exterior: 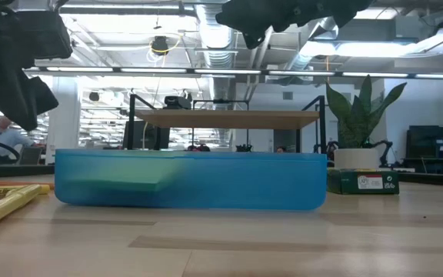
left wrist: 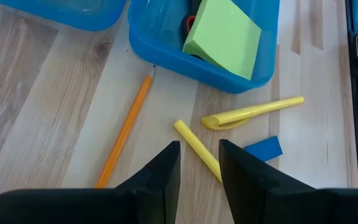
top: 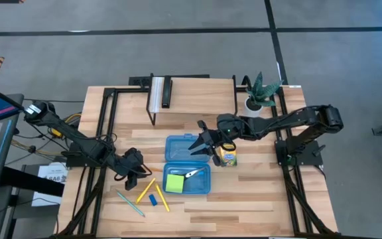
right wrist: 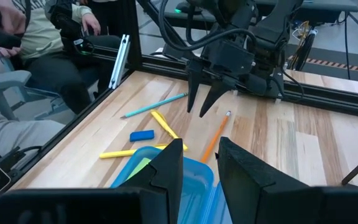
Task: Pack school essentials
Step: Put the right yellow pen into the blue supply box
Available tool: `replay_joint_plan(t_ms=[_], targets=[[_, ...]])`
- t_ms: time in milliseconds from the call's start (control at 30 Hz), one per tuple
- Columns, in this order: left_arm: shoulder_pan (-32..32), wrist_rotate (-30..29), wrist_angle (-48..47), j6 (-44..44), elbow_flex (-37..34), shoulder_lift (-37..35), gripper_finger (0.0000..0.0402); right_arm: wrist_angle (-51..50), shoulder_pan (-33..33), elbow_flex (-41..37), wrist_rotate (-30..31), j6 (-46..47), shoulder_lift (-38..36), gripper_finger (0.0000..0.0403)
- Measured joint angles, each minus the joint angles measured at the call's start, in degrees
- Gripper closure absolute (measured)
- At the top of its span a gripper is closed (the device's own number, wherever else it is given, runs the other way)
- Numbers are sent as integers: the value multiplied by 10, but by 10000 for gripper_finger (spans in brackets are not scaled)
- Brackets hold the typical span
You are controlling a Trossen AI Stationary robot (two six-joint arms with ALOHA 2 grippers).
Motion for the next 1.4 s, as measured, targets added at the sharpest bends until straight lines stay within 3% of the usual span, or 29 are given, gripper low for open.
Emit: replay_joint_plan(t_ms=[1400], targets=[[0,-24,-1,2,0,-1,244,-4,14,-1,0,-7,-7,283]])
